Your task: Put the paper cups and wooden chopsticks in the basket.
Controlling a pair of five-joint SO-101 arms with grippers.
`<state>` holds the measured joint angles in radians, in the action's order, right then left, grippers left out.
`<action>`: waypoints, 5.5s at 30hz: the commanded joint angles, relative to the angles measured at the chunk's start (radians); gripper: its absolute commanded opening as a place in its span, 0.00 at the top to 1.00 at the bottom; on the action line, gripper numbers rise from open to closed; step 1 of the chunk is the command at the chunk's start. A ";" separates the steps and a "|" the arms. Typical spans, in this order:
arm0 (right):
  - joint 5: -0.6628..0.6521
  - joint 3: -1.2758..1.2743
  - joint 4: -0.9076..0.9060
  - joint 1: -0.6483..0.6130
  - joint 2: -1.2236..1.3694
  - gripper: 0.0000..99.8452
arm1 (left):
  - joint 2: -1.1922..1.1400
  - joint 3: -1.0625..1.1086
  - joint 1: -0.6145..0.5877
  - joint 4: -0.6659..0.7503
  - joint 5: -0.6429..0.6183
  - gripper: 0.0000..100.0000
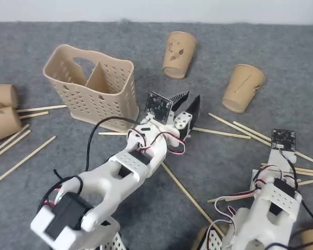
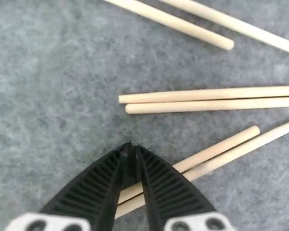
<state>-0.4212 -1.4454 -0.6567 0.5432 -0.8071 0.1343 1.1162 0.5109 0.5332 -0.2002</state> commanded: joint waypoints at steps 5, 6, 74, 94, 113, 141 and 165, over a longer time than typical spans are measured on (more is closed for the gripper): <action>0.009 0.008 0.019 -0.015 -0.022 0.99 | 0.215 0.053 -0.058 -0.120 0.057 0.90; 0.009 0.008 0.019 -0.015 -0.022 0.99 | 0.252 0.064 -0.066 -0.144 0.054 0.90; 0.068 0.006 0.271 -0.094 -0.012 0.99 | 0.773 0.219 -0.448 -0.626 -0.041 0.90; 0.213 0.253 0.318 -0.524 -0.024 0.99 | 0.775 0.255 -0.641 -0.545 0.008 0.90; 0.215 0.379 0.415 -1.129 -0.012 0.99 | 0.773 0.331 -0.787 -0.344 -0.058 0.90; 0.259 0.726 0.306 -0.848 0.194 0.91 | 1.053 0.397 -0.700 -0.603 -0.189 0.90; 0.256 0.918 0.848 -0.714 0.941 0.91 | 1.051 0.519 -0.580 -0.439 -0.069 0.90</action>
<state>-0.1726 -0.6644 0.1688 -0.2209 0.0752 1.1653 1.6349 -0.0829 0.0529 -0.3015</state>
